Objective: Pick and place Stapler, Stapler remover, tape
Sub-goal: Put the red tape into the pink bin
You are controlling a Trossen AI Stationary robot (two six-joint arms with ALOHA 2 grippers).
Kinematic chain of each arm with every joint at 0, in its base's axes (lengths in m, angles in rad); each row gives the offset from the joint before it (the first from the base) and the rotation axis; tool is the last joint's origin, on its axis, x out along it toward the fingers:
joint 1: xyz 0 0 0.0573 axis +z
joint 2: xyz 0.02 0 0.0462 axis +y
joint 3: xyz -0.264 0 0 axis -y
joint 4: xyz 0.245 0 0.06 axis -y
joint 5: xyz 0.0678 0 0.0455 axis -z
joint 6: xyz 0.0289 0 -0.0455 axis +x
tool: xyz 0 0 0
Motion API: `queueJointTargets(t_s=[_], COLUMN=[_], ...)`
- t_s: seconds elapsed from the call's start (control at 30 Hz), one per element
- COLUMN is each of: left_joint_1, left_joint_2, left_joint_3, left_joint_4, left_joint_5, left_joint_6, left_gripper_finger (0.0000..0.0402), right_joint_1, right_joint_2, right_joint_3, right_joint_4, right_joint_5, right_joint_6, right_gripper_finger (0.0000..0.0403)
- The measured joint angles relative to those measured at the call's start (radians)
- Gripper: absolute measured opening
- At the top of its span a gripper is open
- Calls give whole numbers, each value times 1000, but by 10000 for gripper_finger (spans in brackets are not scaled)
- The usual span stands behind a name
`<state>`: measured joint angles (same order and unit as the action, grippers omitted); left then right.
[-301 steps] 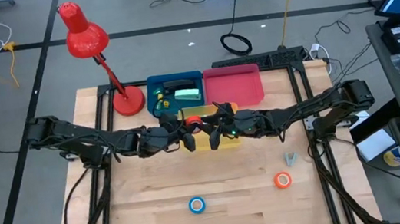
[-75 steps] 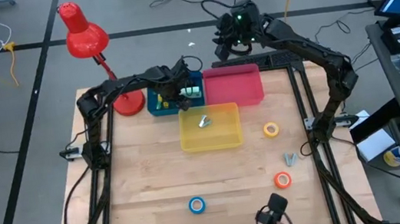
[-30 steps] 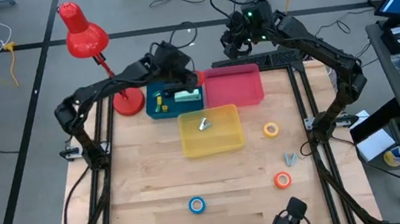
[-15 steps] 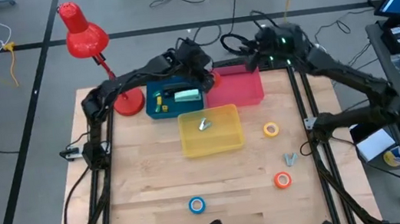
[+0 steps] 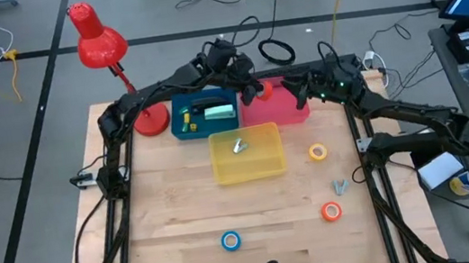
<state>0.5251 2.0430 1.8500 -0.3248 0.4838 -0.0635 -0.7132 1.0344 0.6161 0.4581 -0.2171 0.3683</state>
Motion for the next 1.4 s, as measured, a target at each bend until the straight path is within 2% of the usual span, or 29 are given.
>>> queueJointTargets(t_s=[0.37, 0.57, 0.9, 1.17, 1.27, 1.4], left_joint_1=[3, 3, -11, -51, -44, -37], left_joint_2=[0, 0, 0, -2, -3, -3], left_joint_3=[0, 0, 0, 0, 0, 0], left_joint_4=[122, 125, 143, 146, 140, 140], left_joint_5=[33, 50, 74, 52, 51, 57], left_joint_6=[-89, -119, -160, -153, -158, -179], left_gripper_finger=[38, 38, 38, 38, 38, 38], right_joint_1=[67, 94, 100, 116, 118, 118], right_joint_2=[21, 58, 59, 118, 122, 123], right_joint_3=[-35, -35, -35, -37, -37, -36], right_joint_4=[132, 234, 242, 338, 340, 346], right_joint_5=[-24, -57, -71, -66, -64, -67], right_joint_6=[161, 215, 242, 267, 271, 275], right_gripper_finger=[230, 260, 265, 265, 255, 218])
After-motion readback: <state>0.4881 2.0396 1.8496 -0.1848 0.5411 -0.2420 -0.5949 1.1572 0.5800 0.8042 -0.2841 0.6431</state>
